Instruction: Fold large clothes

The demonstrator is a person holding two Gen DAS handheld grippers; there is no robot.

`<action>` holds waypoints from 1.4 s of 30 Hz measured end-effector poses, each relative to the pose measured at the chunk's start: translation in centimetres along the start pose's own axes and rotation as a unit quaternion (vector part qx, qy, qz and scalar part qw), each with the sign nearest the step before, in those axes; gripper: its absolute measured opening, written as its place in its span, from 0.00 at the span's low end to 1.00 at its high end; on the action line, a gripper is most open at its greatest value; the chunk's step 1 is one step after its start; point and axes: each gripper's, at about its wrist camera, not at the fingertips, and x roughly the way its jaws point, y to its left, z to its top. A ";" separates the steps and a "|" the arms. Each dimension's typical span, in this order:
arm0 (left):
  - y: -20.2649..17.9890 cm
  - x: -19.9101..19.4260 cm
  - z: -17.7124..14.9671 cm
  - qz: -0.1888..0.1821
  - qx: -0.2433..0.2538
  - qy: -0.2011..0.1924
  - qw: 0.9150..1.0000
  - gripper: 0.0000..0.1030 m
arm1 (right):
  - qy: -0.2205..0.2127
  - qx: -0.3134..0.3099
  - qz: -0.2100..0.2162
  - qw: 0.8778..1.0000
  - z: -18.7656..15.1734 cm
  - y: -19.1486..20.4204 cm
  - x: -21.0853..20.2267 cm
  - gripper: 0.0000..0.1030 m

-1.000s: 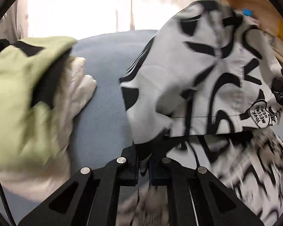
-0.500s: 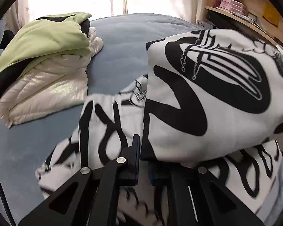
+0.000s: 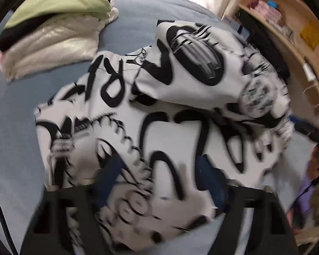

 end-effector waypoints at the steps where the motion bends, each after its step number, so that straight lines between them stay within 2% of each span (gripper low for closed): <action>1: -0.2 -0.5 -0.1 -0.018 -0.008 -0.006 1.000 0.75 | 0.003 0.019 0.015 1.000 -0.1 -0.1 0.0 0.53; 4: -0.8 -1.8 -0.5 -0.071 -0.036 -0.019 0.997 0.75 | 0.014 0.086 0.068 0.994 -0.6 -0.4 0.8 0.53; 7: -0.8 -2.6 0.1 -0.122 -0.069 -0.038 0.989 0.76 | 0.011 0.130 0.102 0.986 -0.8 -0.6 1.4 0.53; 10: -1.4 -1.6 2.6 -0.159 -0.107 -0.043 0.980 0.76 | 0.004 0.178 0.136 0.975 -1.0 -0.8 2.3 0.53; 15: 0.0 0.9 5.4 -0.234 -0.180 -0.054 0.954 0.77 | -0.006 0.230 0.175 0.957 -0.6 -1.1 4.0 0.54; 20: 1.7 4.6 6.7 -0.265 -0.237 -0.050 0.934 0.77 | -0.014 0.267 0.195 0.944 0.4 -1.6 5.8 0.54; 25: 2.5 7.2 7.1 -0.279 -0.265 -0.051 0.922 0.77 | -0.023 0.287 0.212 0.934 1.2 -1.5 7.5 0.56; 27: 2.4 7.9 6.9 -0.292 -0.271 -0.047 0.916 0.77 | -0.034 0.284 0.210 0.935 1.7 -0.9 7.9 0.56; 29: 2.2 8.2 6.3 -0.292 -0.269 -0.045 0.917 0.77 | -0.043 0.273 0.198 0.940 1.9 -0.5 7.6 0.56; 30: 2.3 8.2 5.6 -0.291 -0.269 -0.045 0.917 0.77 | -0.045 0.267 0.191 0.944 2.0 -0.4 7.5 0.53; 32: 2.6 8.0 4.4 -0.289 -0.273 -0.048 0.917 0.77 | -0.048 0.252 0.176 0.950 2.1 -0.1 7.1 0.38; 33: 2.8 7.9 3.9 -0.289 -0.275 -0.050 0.916 0.77 | -0.048 0.249 0.178 0.951 2.1 -0.2 6.8 0.27; 34: 2.9 7.9 3.5 -0.290 -0.278 -0.052 0.914 0.77 | -0.054 0.251 0.178 0.950 2.2 -0.1 6.4 0.21; 37: 3.2 8.0 2.2 -0.304 -0.287 -0.061 0.906 0.78 | -0.070 0.257 0.189 0.945 2.5 0.0 5.0 0.16; 40: 3.3 8.9 1.7 -0.327 -0.302 -0.068 0.893 0.80 | -0.078 0.259 0.200 0.942 2.9 0.2 3.8 0.14; 42: 3.5 9.4 1.5 -0.335 -0.303 -0.073 0.889 0.80 | -0.079 0.257 0.205 0.941 3.1 0.4 3.2 0.14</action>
